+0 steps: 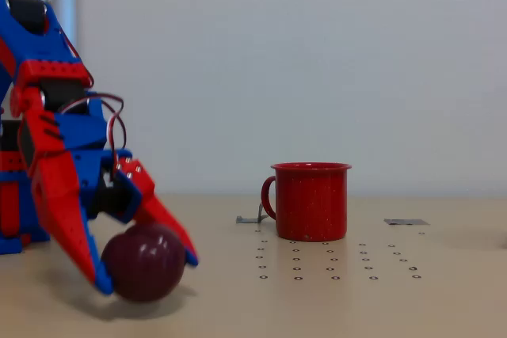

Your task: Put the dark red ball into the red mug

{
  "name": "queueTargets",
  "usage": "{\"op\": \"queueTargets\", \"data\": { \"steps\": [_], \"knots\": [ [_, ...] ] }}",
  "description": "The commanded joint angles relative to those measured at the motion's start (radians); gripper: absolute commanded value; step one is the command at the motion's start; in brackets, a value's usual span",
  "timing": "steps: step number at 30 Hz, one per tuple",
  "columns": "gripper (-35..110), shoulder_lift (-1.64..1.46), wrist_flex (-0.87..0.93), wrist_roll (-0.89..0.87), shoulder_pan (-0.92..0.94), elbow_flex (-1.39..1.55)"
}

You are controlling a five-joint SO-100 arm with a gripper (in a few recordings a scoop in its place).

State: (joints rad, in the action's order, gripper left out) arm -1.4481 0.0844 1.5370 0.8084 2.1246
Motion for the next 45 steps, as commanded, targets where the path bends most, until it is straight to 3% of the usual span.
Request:
{"op": "queueTargets", "data": {
  "steps": [1, 19, 28, 45],
  "knots": [
    [25, -0.152, 0.038, -0.064, -0.035, -0.112],
    [24, -0.577, 0.540, -0.419, -0.281, -0.216],
    [24, -0.765, 0.792, -0.557, -0.497, -0.235],
    [25, -0.726, 0.795, -0.658, -0.788, -0.284]
  ]
}}
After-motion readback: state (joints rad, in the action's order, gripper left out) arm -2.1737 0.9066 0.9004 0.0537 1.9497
